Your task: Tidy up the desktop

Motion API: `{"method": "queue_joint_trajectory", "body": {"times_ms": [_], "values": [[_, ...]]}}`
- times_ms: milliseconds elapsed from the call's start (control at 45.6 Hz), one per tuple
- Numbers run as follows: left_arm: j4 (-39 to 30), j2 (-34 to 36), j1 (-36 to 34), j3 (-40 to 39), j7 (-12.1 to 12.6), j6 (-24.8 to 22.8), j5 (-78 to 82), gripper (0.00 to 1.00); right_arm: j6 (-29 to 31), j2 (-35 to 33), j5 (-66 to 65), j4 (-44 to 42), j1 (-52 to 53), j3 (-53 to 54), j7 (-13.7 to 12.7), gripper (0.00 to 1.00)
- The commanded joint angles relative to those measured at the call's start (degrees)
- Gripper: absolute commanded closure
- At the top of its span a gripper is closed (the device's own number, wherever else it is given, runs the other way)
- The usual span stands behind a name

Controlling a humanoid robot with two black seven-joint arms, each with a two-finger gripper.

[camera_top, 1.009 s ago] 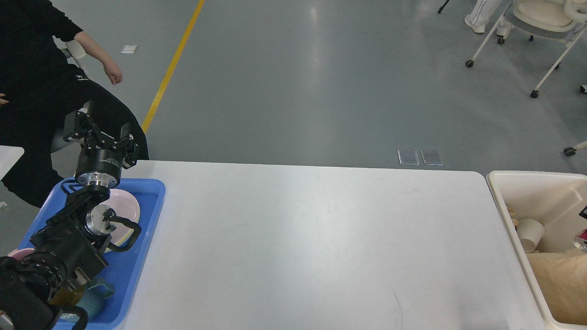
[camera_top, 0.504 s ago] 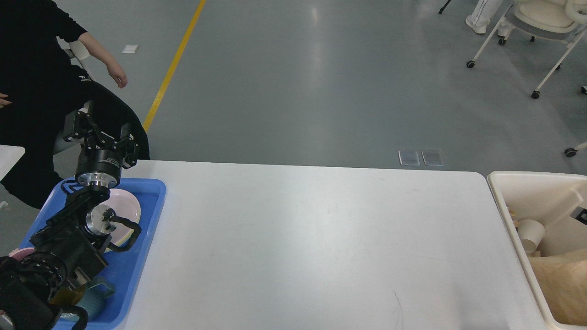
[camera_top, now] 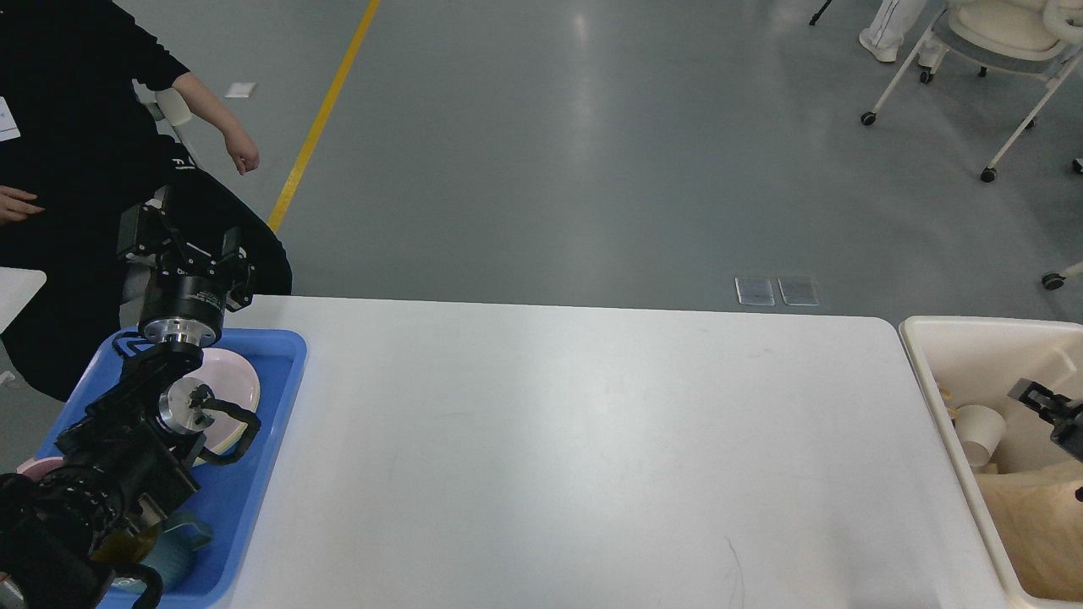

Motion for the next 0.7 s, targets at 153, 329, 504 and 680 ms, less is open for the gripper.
{"method": "queue_joint_trajectory", "body": {"times_ms": [153,329,504,680], "values": [[0.0,0.0,0.04,0.0,0.0,0.0,0.03,0.04,2.39,-0.52,1.25,13.59,8.39,-3.52,-0.01,0.0],[0.0,0.0,0.04,0.0,0.0,0.0,0.03,0.04,10.73,-0.78,1.34,21.67,18.23,-10.2,-0.1,0.0],[0.0,0.0,0.04,0.0,0.0,0.0,-0.06,0.04,28.74,-3.77,7.66,23.35,26.41,-11.0,-0.1,0.0],[0.0,0.0,-0.05,0.0,0.0,0.0,0.03,0.04,39.12,-8.07,16.28,23.35,30.29,-11.0,-0.19,0.0]]}}
